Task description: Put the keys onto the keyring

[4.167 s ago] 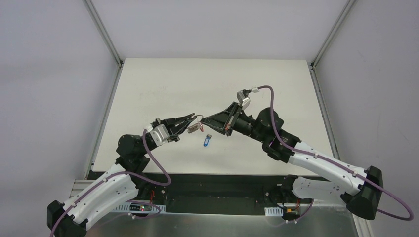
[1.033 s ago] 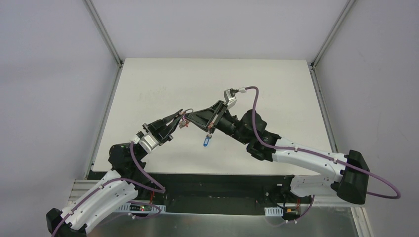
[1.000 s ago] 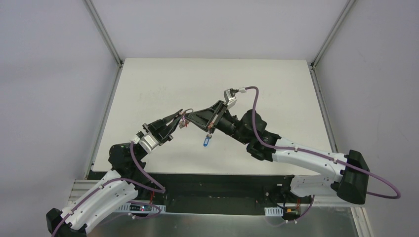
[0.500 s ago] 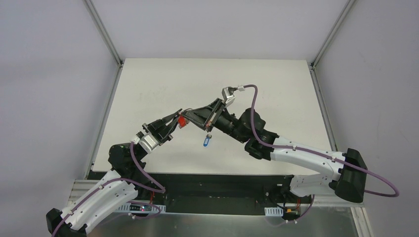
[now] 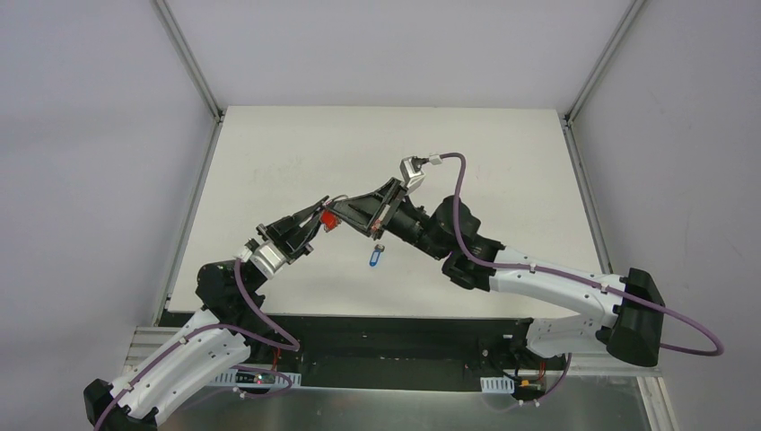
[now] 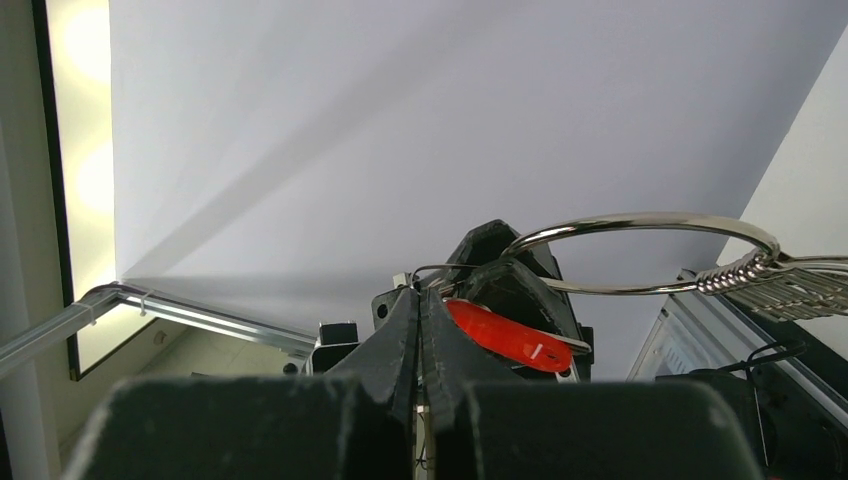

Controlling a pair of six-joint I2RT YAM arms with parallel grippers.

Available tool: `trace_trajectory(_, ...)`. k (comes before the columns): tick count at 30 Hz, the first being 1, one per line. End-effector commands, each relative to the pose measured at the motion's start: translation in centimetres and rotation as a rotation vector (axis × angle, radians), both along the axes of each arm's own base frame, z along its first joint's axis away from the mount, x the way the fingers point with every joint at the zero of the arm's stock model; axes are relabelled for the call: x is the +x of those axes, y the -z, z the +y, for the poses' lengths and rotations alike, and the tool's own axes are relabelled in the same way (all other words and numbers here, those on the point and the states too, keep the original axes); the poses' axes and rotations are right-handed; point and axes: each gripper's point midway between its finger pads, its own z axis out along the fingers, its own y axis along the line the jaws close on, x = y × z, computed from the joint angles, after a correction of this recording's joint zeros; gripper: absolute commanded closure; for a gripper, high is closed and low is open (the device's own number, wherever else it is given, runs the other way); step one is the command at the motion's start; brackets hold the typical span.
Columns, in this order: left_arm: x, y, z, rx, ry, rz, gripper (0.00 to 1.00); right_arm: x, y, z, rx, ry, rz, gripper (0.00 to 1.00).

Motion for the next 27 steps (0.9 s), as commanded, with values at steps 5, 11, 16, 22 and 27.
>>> trace_trajectory(5,-0.9,-0.8,-0.5,-0.002,0.039,-0.039,1.00,-1.6,-6.1,-0.3,0.136,-0.038,-0.091,1.00)
trace_trajectory(11,-0.7,-0.6,-0.7,0.005,0.040,-0.031,1.00,-1.6,-7.3,0.0,0.138,-0.034,-0.116,1.00)
trace_trajectory(16,-0.9,-0.6,-0.8,0.006,0.046,-0.034,1.00,-1.7,-8.6,-0.1,0.143,-0.026,-0.147,1.00)
trace_trajectory(22,-0.9,-0.4,-0.8,0.009,0.047,-0.032,1.00,-2.4,-10.6,0.0,0.148,-0.051,-0.197,1.00)
trace_trajectory(27,-0.6,-0.2,-0.9,0.014,0.041,-0.020,1.00,-2.7,-12.5,0.4,0.154,-0.066,-0.228,1.00)
